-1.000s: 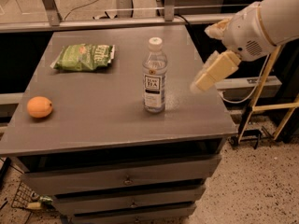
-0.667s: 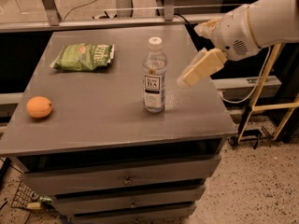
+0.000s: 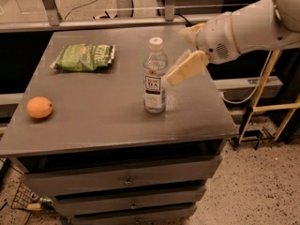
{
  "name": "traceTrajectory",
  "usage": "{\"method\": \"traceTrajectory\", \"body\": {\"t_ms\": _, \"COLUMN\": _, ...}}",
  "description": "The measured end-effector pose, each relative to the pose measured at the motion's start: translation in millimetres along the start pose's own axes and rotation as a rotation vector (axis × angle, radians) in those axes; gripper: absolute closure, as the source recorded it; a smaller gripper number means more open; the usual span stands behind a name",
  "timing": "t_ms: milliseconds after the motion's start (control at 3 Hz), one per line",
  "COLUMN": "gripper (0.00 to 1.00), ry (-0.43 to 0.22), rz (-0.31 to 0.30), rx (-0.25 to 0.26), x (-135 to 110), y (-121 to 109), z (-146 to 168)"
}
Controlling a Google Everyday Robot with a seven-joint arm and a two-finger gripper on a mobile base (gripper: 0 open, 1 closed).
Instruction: Move blue plastic bottle near green jalapeno chip bag
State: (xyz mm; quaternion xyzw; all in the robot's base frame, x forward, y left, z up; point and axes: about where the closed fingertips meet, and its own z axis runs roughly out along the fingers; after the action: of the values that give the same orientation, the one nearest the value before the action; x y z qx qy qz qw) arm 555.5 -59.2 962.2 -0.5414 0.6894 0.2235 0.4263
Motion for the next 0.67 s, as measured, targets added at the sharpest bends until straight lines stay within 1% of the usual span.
{"method": "traceTrajectory", "body": {"t_ms": 333, "gripper": 0.00, "ry": -0.008, "rz": 0.008, "rx": -0.061, "x": -3, "y": 6, "z": 17}}
{"method": "traceTrajectory", "body": {"t_ms": 667, "gripper": 0.11, "ry": 0.002, "rz": 0.011, "rx": -0.106, "x": -5, "y": 11, "z": 30}}
